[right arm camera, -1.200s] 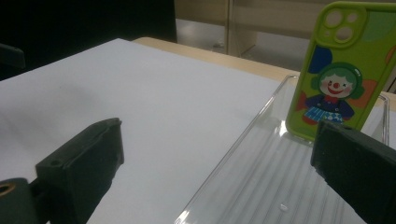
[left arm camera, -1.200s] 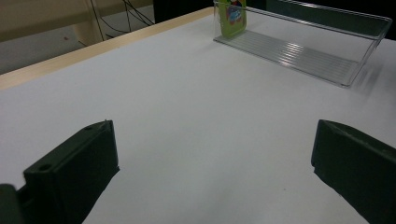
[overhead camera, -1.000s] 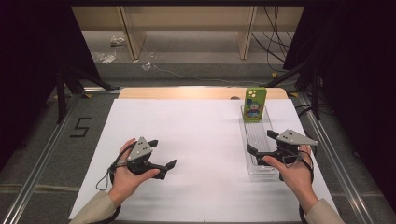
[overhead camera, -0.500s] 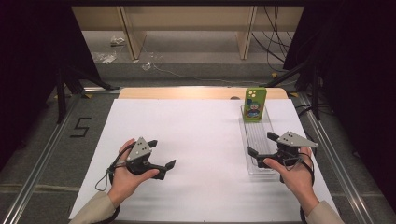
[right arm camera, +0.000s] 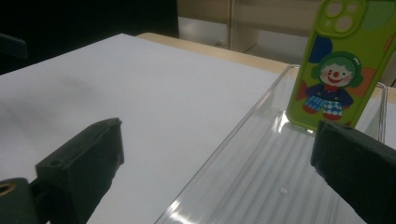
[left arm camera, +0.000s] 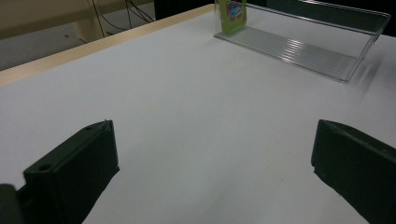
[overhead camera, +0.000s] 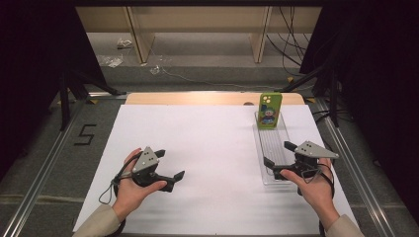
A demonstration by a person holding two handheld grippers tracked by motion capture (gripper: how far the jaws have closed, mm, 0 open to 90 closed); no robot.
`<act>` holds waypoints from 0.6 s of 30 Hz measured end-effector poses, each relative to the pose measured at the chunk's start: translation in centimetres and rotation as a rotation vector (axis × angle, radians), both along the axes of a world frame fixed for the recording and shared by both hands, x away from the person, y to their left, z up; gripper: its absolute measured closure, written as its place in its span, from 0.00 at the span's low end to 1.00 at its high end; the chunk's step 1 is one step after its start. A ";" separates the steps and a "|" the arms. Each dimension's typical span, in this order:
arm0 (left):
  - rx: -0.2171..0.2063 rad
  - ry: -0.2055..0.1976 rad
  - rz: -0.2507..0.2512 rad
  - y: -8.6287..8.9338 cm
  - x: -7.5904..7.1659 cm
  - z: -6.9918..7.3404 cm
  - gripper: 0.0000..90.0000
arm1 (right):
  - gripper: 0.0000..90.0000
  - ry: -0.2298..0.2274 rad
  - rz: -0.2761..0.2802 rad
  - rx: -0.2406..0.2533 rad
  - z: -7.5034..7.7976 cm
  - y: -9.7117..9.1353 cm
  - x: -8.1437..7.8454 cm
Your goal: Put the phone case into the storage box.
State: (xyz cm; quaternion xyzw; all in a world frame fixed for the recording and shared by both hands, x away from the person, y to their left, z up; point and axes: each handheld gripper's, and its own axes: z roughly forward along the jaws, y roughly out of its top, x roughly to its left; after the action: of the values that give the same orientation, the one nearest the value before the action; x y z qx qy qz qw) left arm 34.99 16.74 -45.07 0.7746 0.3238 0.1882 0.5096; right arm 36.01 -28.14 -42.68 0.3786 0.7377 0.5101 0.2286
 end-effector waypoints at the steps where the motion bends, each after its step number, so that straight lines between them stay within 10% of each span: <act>1: 0.001 0.000 0.001 0.1 0.0 0.0 0.00 | 0.04 0.000 0.001 0.001 0.0 0.0 0.0; 18: -0.001 0.007 0.012 1.0 -0.6 -0.2 0.00 | 0.04 0.000 0.000 0.004 -0.2 -0.4 -0.4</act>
State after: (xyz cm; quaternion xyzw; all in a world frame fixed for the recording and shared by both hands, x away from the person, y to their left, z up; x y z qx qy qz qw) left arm 34.37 17.71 -45.24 0.7730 0.3305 0.1884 0.5077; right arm 35.63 -28.56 -42.91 0.3791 0.7367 0.5115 0.2278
